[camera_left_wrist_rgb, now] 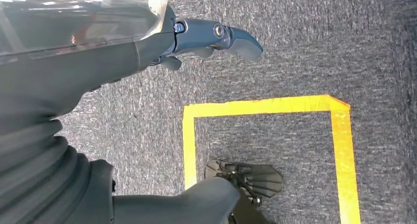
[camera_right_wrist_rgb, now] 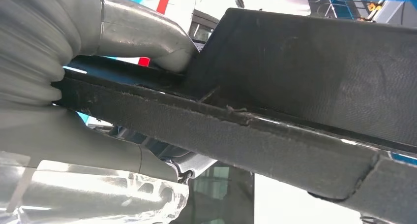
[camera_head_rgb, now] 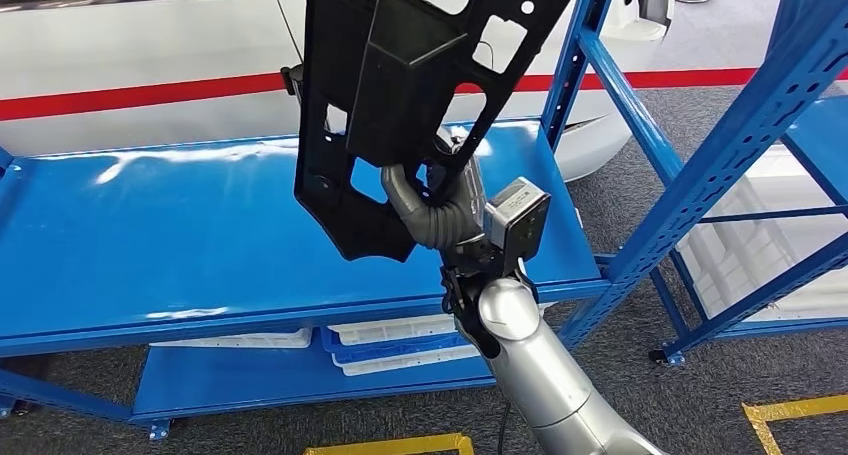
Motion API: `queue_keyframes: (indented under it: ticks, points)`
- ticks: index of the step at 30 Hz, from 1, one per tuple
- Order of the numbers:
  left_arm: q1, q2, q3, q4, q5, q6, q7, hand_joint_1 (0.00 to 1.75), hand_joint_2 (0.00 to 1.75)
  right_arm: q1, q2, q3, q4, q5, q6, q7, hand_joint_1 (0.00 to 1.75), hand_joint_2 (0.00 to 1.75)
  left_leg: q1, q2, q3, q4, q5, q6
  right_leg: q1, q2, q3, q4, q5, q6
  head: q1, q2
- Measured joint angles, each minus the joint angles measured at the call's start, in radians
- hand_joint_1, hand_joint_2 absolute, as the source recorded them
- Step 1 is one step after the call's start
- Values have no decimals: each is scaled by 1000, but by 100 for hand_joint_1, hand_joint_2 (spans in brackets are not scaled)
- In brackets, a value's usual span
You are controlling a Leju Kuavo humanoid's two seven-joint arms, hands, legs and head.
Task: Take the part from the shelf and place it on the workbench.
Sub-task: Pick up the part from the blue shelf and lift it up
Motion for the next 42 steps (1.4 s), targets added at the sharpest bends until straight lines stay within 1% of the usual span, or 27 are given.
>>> queue_keyframes:
  ticks: [2, 5, 6, 7, 8, 9, 11, 12, 15, 16, 18, 20, 21, 22, 23, 26, 28, 31, 32, 33, 35, 36, 37, 38, 39, 40, 42]
  points:
    - [0, 0, 0, 0, -7, -6, -6, 0, 175, 5, -5, 3, -16, 19, -7, -1, 175, 175, 5, 5, 12, -23, 17, 11, 4, -1, -19, 40, -25, -2, 1, 0]
    - [0, -1, 0, 0, -21, -16, -16, 0, 175, 24, -20, 7, -31, 60, -21, -4, 175, 175, 8, 9, 16, -34, 26, 16, 3, -1, -101, 225, -109, -13, 4, 0]
    - [0, -2, 0, 0, -24, -17, -17, 0, 175, 35, -26, 8, -35, 71, -22, -5, 175, 175, 8, 9, 14, -33, 26, 16, 2, -1, -121, 270, -123, -9, 4, 0]
    - [0, -2, 0, 0, -26, -18, -17, 0, 175, 45, -31, 8, -38, 79, -23, -6, 175, 175, 9, 9, 13, -31, 26, 15, -1, -1, -122, 278, -121, -2, 4, 0]
    - [0, -4, 0, 0, -27, -19, -18, 0, 175, 53, -35, 8, -42, 86, -23, -8, 175, 175, 10, 8, 11, -27, 25, 13, -4, -2, -104, 245, -104, 9, 4, 0]
    - [0, -5, 0, 1, -28, -19, -19, 0, 175, 58, -38, 8, -45, 90, -21, -9, 175, 175, 12, 8, 9, -21, 23, 8, -9, -3, -68, 178, -78, 20, 4, 0]
    - [-1, -6, 0, 1, -28, -19, -24, 0, 175, 63, -43, 8, -52, 97, -17, -14, 175, 175, 12, 7, -2, 1, 14, -6, -13, -3, -6, 56, -37, 28, 6, 0]
    - [-1, -5, 0, 0, -28, -19, -26, 0, 175, 66, -44, 8, -54, 100, -14, -17, 175, 175, 11, 7, -9, 10, 11, -14, -13, -2, 8, 27, -28, 24, 6, 0]
    - [-2, -5, 0, 0, -28, -21, -30, 0, 175, 78, -46, 8, -59, 104, -11, -24, 175, 175, 15, 5, -20, 20, 12, -30, -9, 2, 2, 29, -18, 4, 4, 0]
    - [-1, -5, 0, 0, -28, -22, -30, 0, 175, 80, -46, 8, -60, 105, -10, -25, 175, 175, 18, 5, -25, 30, 1, -35, -10, 2, -2, 29, -13, -4, 4, 0]
    - [-2, -6, 0, 0, -28, -23, -30, 0, 175, 81, -46, 8, -62, 105, -9, -27, 175, 175, 21, 3, -53, 101, -61, -42, -12, 0, -14, 27, -3, -19, 2, 0]
    - [-2, -6, 0, 0, -28, -23, -30, 0, 175, 83, -46, 8, -63, 106, -9, -27, 175, 175, 21, 3, -99, 232, -145, -46, -6, 0, -31, 28, 9, -31, 0, 0]
    - [-2, -5, 0, 0, -28, -23, -30, 0, 175, 85, -46, 8, -63, 106, -9, -27, 175, 175, 21, 3, -113, 282, -169, -46, -3, -1, -41, 28, 16, -34, 0, 0]
    - [-2, -5, 0, 0, -28, -23, -30, 0, 175, 88, -46, 8, -63, 106, -8, -27, 175, 175, 21, 3, -110, 300, -177, -44, 1, -1, -50, 28, 23, -35, 0, 0]
    - [-2, -5, 0, 0, -28, -23, -30, 0, 175, 90, -46, 8, -63, 106, -8, -27, 175, 175, 20, 3, -84, 273, -165, -38, 4, 0, -59, 28, 31, -36, 0, 0]
    - [-6, -4, 0, 0, -28, -23, -31, 0, 175, 91, -46, 8, -68, 106, -5, -27, 175, 175, 9, 2, 51, 68, -105, -12, 10, 0, -74, 26, 54, -31, 2, 0]
    - [-9, -3, 0, -1, -28, -23, -32, 0, 175, 90, -45, 8, -72, 107, -4, -28, 175, 175, -3, 2, 80, 12, -92, 1, 6, -2, -75, 22, 67, -19, 2, 0]
    - [-10, -3, 0, -1, -30, -26, -32, 0, 175, 89, -46, 7, -76, 112, -3, -30, 175, 175, -7, 5, 65, -3, -53, 17, 4, -4, -80, 13, 81, -1, -1, 0]
    - [-12, -3, 0, 0, -31, -28, -32, 0, 175, 88, -47, 7, -79, 115, -3, -31, 175, 175, -5, 7, 55, -12, -34, 23, 6, -3, -90, 27, 61, -3, -1, 0]
    - [-14, -3, 0, 0, -31, -30, -32, 0, 175, 89, -49, 7, -81, 118, -2, -31, 175, 175, -3, 10, 43, -20, -16, 25, 8, -3, -104, 61, 24, -9, 0, 0]
    - [-17, -4, 0, 0, -32, -32, -31, 0, 175, 90, -52, 7, -85, 122, -2, -32, 175, 175, -3, 12, 16, -21, 10, 28, 7, -3, -135, 179, -70, -20, 3, 0]
    - [-18, -4, 0, 0, -32, -33, -30, 0, 175, 92, -54, 7, -86, 122, -1, -32, 175, 175, -3, 13, 2, -20, 21, 26, 6, -3, -142, 240, -99, -17, 4, 0]
    - [-18, -5, 0, 0, -32, -34, -29, 0, 175, 95, -57, 7, -86, 123, -1, -32, 175, 175, -3, 15, -13, -18, 33, 24, 5, -3, -137, 279, -108, -10, 5, 0]
    - [-19, -5, 0, 0, -32, -34, -28, 0, 175, 97, -59, 7, -87, 124, -1, -32, 175, 175, -3, 16, -29, -14, 44, 21, 5, -3, -117, 286, -99, 2, 5, 0]
    - [-19, -6, 0, 0, -32, -34, -27, 0, 175, 99, -61, 7, -88, 125, -1, -33, 175, 175, -2, 16, -45, -9, 53, 18, 4, -3, -80, 255, -81, 13, 5, 0]
    - [-20, -6, 0, 0, -32, -33, -27, 0, 175, 100, -62, 6, -90, 128, -1, -33, 175, 175, -2, 16, -60, -2, 61, 14, 3, -3, -28, 192, -68, 20, 6, 0]
    - [-21, -6, 0, 0, -32, -32, -29, 0, 175, 101, -62, 6, -93, 133, -1, -35, 175, 175, -4, 16, -84, 15, 72, 4, 5, -3, 66, 58, -75, 17, 5, 0]
